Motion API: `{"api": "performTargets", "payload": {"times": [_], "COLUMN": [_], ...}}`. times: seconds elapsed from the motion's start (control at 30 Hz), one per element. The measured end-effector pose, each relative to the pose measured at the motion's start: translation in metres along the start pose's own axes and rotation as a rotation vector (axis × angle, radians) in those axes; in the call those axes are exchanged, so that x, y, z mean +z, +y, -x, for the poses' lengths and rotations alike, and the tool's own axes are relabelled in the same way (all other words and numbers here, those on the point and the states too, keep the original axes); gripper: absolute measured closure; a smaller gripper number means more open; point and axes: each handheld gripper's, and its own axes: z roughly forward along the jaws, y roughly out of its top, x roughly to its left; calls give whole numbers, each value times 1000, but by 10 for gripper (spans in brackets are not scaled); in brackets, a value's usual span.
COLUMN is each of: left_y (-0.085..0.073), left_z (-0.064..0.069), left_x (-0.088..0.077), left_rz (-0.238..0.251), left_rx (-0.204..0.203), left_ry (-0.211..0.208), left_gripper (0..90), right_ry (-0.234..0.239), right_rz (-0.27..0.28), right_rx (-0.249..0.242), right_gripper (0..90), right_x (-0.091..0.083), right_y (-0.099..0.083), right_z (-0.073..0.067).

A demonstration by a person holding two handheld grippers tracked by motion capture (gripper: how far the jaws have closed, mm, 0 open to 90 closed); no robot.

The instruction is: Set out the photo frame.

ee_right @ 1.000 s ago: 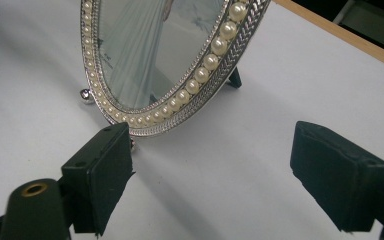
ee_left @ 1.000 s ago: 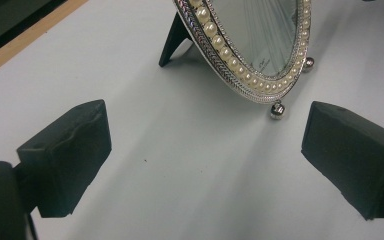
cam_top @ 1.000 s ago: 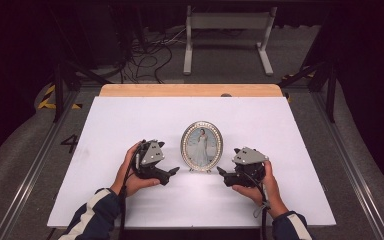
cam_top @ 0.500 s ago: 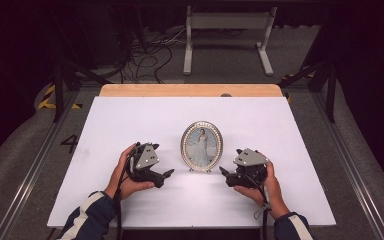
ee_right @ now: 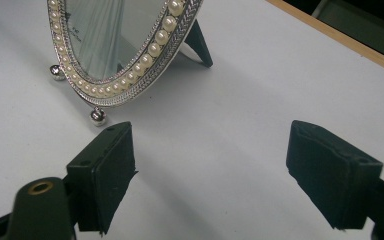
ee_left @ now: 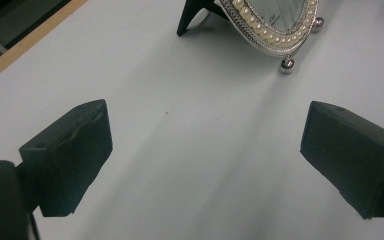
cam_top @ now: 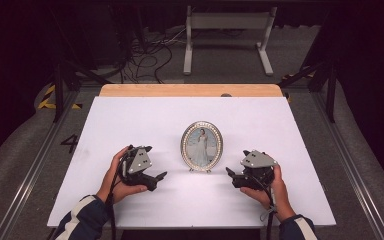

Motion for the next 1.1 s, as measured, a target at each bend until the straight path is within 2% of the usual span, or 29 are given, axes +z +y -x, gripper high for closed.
{"api": "performTargets", "payload": {"times": [0.3, 0.43, 0.73, 1.1], "left_y": [-11, -16, -28, -45], "left_z": [-2, -3, -7, -13], "left_x": [-8, -12, -24, -40], "left_rz": [-16, -32, -35, -45], "left_rx": [-9, -3, -24, -45], "left_ry": [15, 37, 51, 68], "left_gripper": [65, 63, 64, 64], "right_ry": [-12, -18, -38, -56], "right_rz": [2, 2, -7, -16], "right_rx": [-3, -6, -20, 2], "right_gripper": [196, 195, 193, 189], "right_x": [-5, -8, -14, -22], "right_y": [-5, -7, -13, -24], "right_z": [2, 5, 9, 17]}}
